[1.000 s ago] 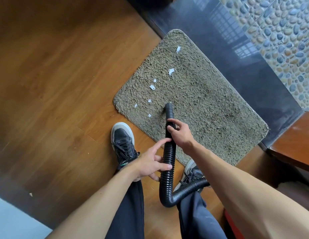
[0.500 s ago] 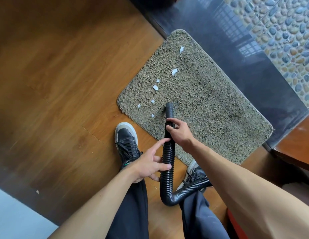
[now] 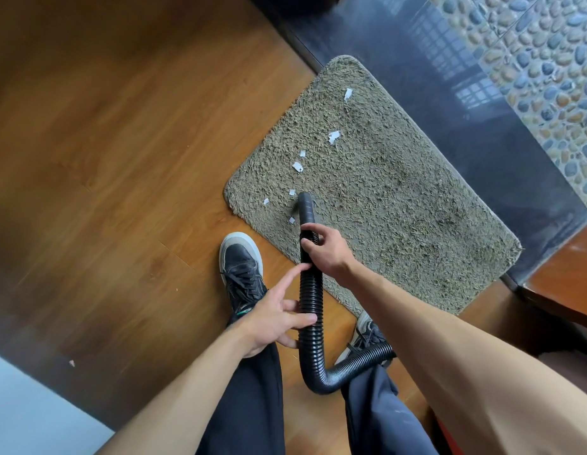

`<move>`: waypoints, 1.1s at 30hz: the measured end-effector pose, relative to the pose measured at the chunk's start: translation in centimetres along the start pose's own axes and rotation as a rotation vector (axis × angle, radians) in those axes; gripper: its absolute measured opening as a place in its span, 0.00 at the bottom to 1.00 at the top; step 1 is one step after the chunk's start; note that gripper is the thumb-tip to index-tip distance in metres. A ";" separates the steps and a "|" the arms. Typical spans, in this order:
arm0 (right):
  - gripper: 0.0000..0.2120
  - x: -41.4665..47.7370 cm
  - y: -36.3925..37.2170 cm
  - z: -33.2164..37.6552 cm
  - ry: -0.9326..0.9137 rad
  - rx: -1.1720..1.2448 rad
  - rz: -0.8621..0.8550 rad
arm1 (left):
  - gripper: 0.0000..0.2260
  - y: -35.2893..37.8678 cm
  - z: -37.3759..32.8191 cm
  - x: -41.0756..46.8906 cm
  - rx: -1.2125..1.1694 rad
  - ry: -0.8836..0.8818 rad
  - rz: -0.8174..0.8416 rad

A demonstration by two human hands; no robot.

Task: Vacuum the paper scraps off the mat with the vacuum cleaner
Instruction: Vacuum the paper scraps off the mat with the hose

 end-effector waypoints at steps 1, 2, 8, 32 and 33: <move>0.18 0.2 0.3 0.3 -0.007 -0.012 0.011 | 0.36 -0.3 0.1 -0.1 -0.012 0.003 -0.001; 0.19 0.4 0.5 0.6 -0.018 -0.024 0.020 | 0.36 -0.6 0.1 -0.2 -0.025 0.006 -0.002; 0.19 1.1 1.9 2.6 -0.066 -0.100 0.071 | 0.35 -1.9 0.7 -0.7 -0.108 0.025 -0.006; 0.17 -0.7 4.8 1.2 0.032 -0.021 0.146 | 0.35 -2.3 3.4 -2.0 -0.124 -0.030 0.016; 0.17 -1.1 4.4 0.7 0.052 0.002 0.135 | 0.35 -1.9 3.4 -1.9 -0.106 -0.037 0.029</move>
Point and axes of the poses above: each hand's wrist, its own x-axis towards the middle knuckle, its own y-axis out of the palm, z = x × y, the point moved 7 cm from there along x, towards the middle knuckle, and after that the axes turned 14 degrees about -y, right-handed, at the moved point
